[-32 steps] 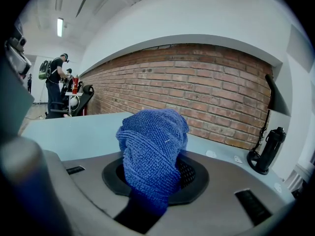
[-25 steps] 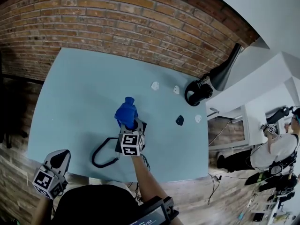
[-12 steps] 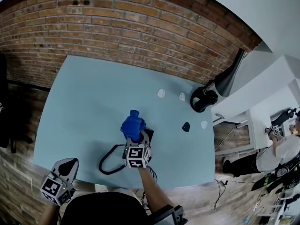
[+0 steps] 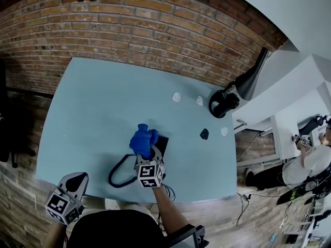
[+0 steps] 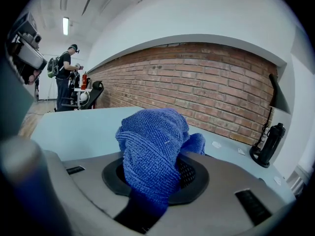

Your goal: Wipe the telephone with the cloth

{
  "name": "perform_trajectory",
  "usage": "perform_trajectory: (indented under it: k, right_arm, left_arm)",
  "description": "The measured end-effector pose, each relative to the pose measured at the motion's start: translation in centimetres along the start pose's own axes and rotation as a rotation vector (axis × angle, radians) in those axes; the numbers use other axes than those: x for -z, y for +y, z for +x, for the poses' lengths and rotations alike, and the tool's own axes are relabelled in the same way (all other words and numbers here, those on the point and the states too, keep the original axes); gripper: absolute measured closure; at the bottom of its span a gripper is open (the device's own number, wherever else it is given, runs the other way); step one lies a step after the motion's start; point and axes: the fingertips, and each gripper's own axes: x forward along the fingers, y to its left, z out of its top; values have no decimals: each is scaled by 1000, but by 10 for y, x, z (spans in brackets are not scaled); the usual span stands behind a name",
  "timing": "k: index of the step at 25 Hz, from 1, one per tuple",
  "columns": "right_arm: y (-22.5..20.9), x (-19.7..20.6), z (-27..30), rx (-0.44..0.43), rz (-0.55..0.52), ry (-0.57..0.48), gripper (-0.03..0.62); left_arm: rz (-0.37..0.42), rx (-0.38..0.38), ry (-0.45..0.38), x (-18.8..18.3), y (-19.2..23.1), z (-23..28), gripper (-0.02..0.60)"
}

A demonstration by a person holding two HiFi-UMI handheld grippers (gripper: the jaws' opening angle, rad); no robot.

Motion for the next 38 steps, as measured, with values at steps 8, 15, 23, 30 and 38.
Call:
perform_trajectory:
  k: [8,15,23,30,38]
  right_arm:
    - [11,8,-11,-30,-13,-29,454]
    - [24,20,-20,-58,-47,-27,454]
    - [39,26,-33,-96,-11,-52,454]
    - [50,37,-41,-118,-6,-42,454]
    - [71,58,-56,-155,-12,-4,454]
  left_arm:
    - [5,16,8,8,-8,0,574]
    - [12,14,13,9,-7,3,574]
    - [7,5,12,15,-3,3,574]
    - [6,25,23,17,-12,9,574]
    - [-4,54,47,13,-21,19,574]
